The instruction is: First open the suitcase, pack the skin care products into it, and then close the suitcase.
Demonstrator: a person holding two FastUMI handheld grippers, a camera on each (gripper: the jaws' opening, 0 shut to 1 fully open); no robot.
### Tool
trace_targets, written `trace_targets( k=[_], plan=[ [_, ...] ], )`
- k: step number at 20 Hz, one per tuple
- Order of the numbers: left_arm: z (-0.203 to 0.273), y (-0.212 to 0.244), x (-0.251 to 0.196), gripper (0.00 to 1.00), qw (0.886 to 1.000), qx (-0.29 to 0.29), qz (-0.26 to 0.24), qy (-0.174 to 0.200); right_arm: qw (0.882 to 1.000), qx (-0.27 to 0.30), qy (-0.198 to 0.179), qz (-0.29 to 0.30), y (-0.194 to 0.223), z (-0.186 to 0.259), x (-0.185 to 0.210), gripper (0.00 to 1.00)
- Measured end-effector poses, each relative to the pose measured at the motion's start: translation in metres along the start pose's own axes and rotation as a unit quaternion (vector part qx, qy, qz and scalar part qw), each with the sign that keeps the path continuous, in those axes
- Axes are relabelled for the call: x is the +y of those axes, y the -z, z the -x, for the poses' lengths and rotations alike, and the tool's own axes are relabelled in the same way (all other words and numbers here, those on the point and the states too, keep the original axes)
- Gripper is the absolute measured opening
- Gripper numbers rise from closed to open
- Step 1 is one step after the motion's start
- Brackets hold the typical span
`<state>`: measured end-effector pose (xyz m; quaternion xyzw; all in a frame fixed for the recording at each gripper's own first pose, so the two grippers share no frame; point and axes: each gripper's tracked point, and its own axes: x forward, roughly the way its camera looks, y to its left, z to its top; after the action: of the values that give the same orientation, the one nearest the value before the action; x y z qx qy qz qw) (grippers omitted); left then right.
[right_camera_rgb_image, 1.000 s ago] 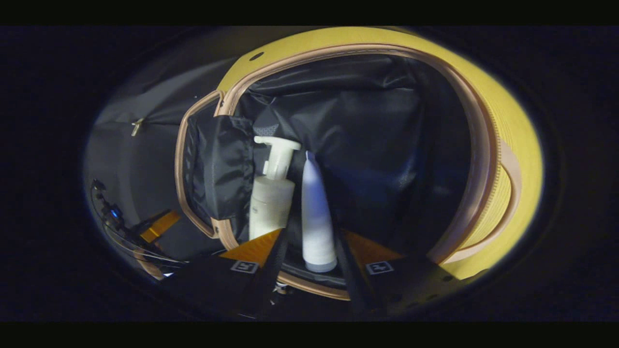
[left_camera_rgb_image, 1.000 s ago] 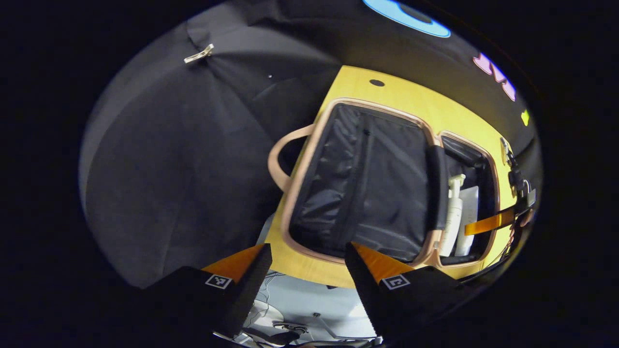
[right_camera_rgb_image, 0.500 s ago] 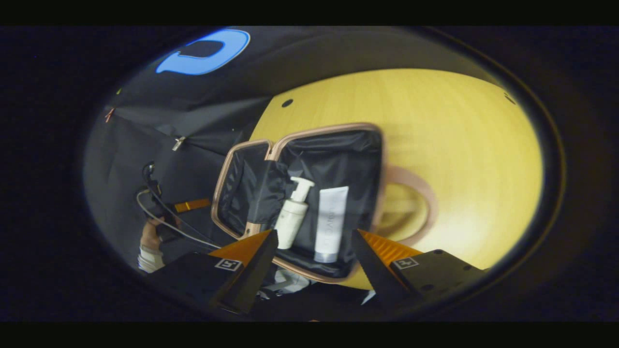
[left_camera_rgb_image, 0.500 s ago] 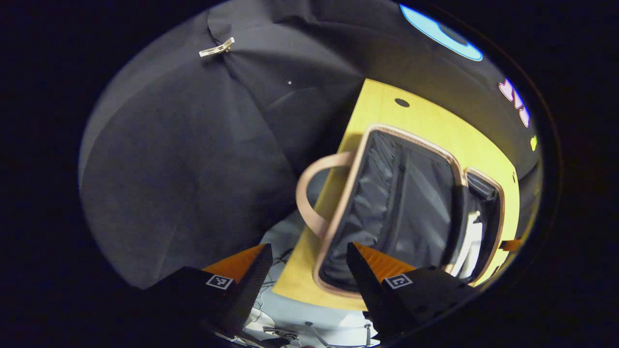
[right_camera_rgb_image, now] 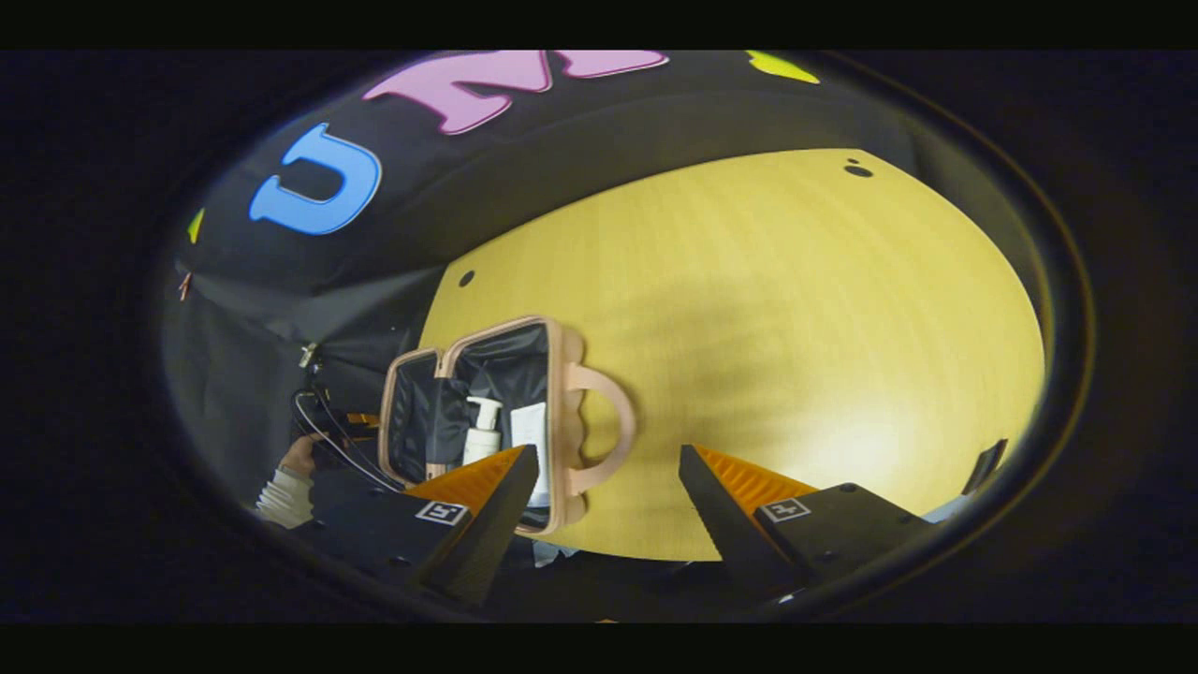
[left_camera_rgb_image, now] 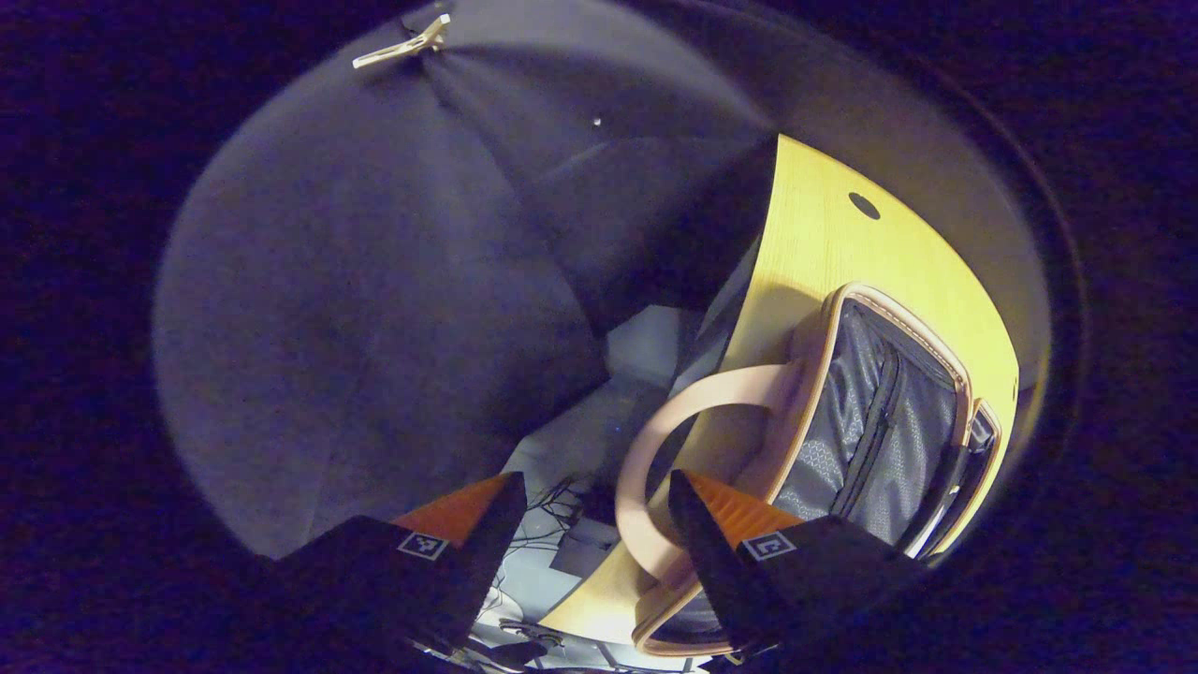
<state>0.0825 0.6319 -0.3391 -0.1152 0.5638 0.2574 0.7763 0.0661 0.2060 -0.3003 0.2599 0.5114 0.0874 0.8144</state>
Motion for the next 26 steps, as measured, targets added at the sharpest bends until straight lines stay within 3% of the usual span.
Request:
trace_targets(
  k=[1,3,4,8,14,15,16,19,22,26],
  plan=[
    [-0.008,0.000,0.003,0.94,1.000,0.005,-0.009,-0.013,1.000,-0.001,0.007,-0.004,-0.001,0.003,-0.006,0.96],
    [-0.021,0.003,-0.005,0.93,0.999,0.025,-0.009,0.018,1.000,-0.004,0.013,-0.012,0.001,0.006,-0.011,0.96],
    [-0.022,0.006,-0.015,0.84,0.998,0.036,-0.009,0.041,1.000,-0.006,0.014,-0.014,0.001,0.007,-0.011,0.96],
    [-0.024,0.001,-0.023,0.21,0.998,0.032,-0.020,0.039,1.000,0.000,0.011,-0.019,0.009,0.010,-0.009,0.96],
    [0.032,-0.014,-0.026,0.14,0.996,-0.020,-0.042,0.077,1.000,-0.001,-0.008,-0.002,0.013,0.013,0.002,0.96],
    [0.050,-0.019,-0.030,0.17,0.995,-0.037,-0.045,0.086,1.000,-0.001,-0.013,0.003,0.012,0.012,0.003,0.96],
    [0.075,-0.021,-0.036,0.13,0.993,-0.052,-0.047,0.100,1.000,-0.003,-0.018,0.005,0.010,0.011,0.006,0.96],
    [0.152,-0.029,-0.060,0.11,0.982,-0.097,-0.062,0.147,0.999,-0.006,-0.040,0.005,0.009,0.009,0.019,0.96],
    [0.223,-0.028,-0.087,0.09,0.969,-0.127,-0.107,0.181,0.998,-0.007,-0.053,0.010,0.009,0.010,0.023,0.96],
    [0.292,-0.011,-0.150,0.08,0.948,-0.159,-0.149,0.232,0.998,-0.028,-0.058,0.006,0.005,0.017,0.017,0.96]
  ],
)
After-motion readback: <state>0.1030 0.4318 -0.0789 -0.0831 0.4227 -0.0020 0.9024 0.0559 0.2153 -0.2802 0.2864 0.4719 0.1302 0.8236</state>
